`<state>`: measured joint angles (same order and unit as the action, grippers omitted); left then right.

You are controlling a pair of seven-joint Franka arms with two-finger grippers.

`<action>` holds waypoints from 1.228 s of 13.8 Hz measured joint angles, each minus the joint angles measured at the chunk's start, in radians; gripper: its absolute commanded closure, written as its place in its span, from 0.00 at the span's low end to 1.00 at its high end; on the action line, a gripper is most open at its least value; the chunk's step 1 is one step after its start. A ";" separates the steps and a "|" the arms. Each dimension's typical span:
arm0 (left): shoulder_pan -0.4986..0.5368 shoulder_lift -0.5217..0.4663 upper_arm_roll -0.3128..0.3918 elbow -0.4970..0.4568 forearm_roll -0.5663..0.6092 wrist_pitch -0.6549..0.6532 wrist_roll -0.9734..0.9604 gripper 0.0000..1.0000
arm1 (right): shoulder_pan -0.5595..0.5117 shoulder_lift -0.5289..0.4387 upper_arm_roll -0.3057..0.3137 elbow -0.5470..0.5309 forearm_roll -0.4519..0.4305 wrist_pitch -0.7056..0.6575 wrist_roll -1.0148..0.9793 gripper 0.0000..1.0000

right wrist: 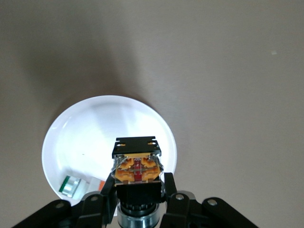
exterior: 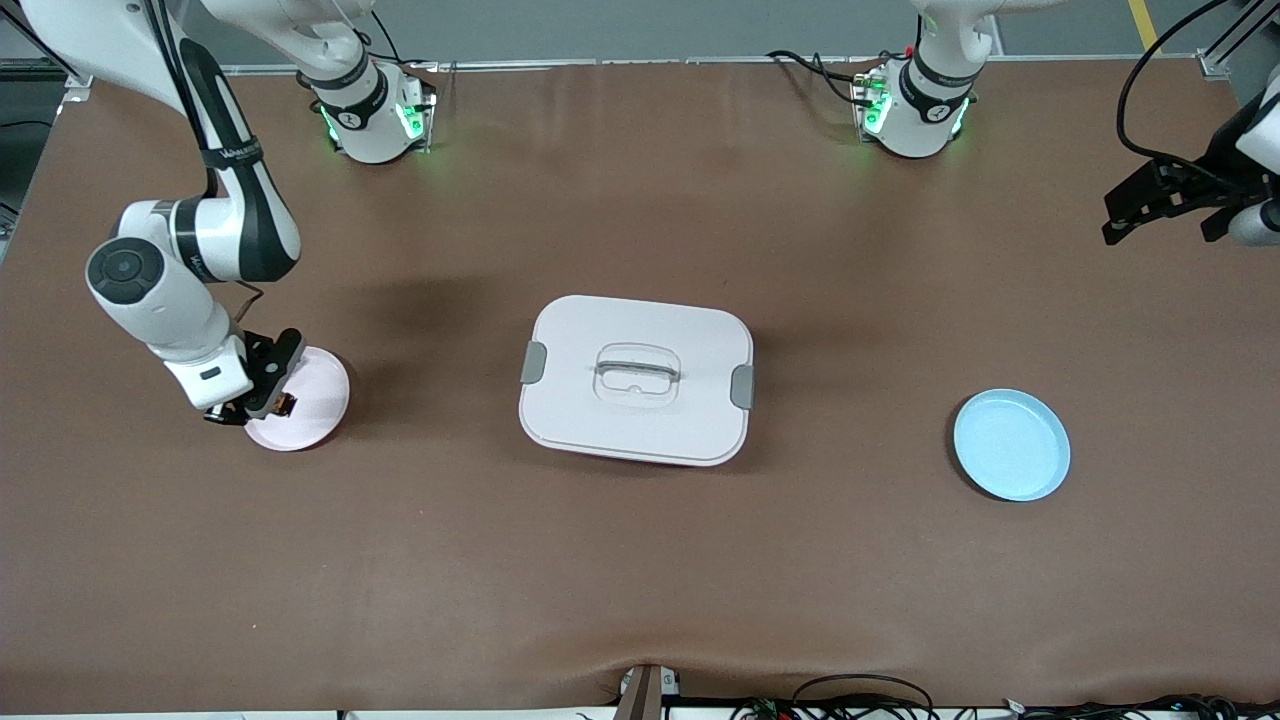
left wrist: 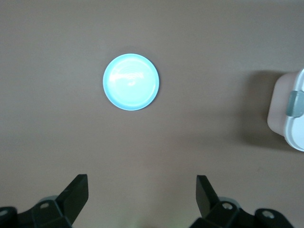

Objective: Transfer orange switch to right arm and place
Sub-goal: 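Lower the switch onto the white plate and open the right gripper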

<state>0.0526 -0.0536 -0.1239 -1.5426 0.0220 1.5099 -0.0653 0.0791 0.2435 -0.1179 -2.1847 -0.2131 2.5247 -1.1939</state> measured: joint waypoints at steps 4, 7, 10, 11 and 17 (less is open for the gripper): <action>-0.001 -0.003 -0.003 -0.003 -0.004 0.000 0.000 0.00 | 0.000 0.043 0.000 -0.022 -0.004 0.025 0.000 1.00; -0.001 -0.003 -0.003 -0.009 -0.004 0.000 -0.001 0.00 | 0.000 0.085 0.001 -0.034 -0.006 0.069 -0.005 1.00; -0.001 -0.003 -0.003 -0.010 -0.004 0.001 -0.001 0.00 | -0.008 0.123 0.001 -0.047 -0.009 0.112 -0.071 1.00; -0.001 -0.003 -0.003 -0.010 -0.004 0.001 -0.001 0.00 | -0.013 0.133 0.001 -0.053 -0.009 0.131 -0.087 1.00; 0.003 -0.003 -0.002 -0.011 -0.004 0.001 -0.002 0.00 | -0.020 0.179 0.002 -0.066 -0.011 0.192 -0.107 1.00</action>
<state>0.0553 -0.0561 -0.1261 -1.5537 0.0180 1.5107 -0.0670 0.0592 0.4223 -0.1162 -2.2512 -0.2237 2.7169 -1.3004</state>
